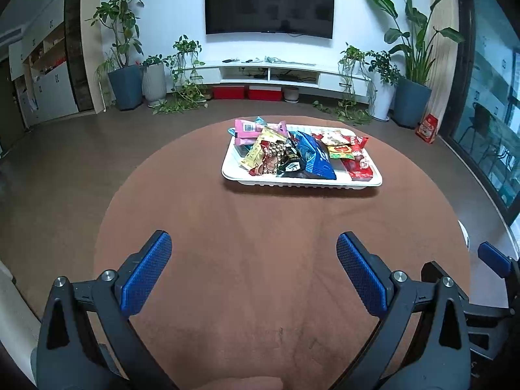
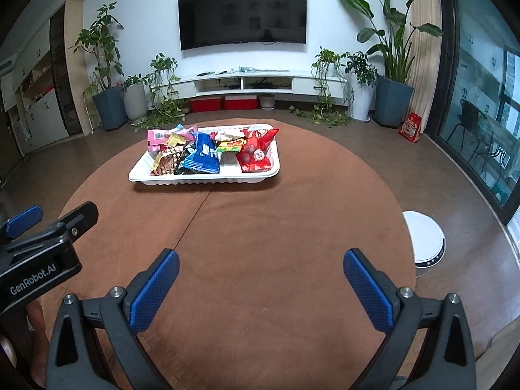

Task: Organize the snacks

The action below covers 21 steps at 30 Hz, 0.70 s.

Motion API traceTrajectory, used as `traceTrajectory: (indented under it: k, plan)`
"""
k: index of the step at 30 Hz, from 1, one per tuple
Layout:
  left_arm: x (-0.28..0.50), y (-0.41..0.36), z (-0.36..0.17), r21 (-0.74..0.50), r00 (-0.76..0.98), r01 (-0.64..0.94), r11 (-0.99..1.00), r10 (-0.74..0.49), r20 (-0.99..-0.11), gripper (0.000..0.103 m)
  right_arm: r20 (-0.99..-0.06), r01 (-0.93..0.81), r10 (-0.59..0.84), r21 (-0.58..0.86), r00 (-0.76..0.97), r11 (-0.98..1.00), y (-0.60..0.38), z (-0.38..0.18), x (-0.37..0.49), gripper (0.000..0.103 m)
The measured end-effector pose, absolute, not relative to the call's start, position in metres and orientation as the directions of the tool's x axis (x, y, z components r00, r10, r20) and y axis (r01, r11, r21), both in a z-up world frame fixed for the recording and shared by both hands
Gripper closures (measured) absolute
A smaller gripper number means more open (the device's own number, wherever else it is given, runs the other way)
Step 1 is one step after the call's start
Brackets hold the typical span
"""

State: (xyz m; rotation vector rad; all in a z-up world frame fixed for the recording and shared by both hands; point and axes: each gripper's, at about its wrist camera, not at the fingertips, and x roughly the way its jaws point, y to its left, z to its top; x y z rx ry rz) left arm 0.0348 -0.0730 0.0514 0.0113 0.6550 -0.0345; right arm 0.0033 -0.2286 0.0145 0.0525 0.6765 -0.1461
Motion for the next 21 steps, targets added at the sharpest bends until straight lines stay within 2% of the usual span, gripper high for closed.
traceTrajectory:
  k: [8, 21]
  plan:
    - [0.03, -0.073, 0.054, -0.01, 0.794, 0.045, 0.999, -0.041, -0.607, 0.0, -0.596, 0.146, -0.133, -0.028, 0.792, 0.989, -0.222, 0.03, -0.008, 0.0]
    - [0.03, -0.079, 0.051, -0.028, 0.779, 0.078, 0.997, -0.078, -0.622, 0.0, -0.602, 0.165, -0.153, -0.036, 0.783, 0.986, -0.226, 0.029, -0.012, 0.0]
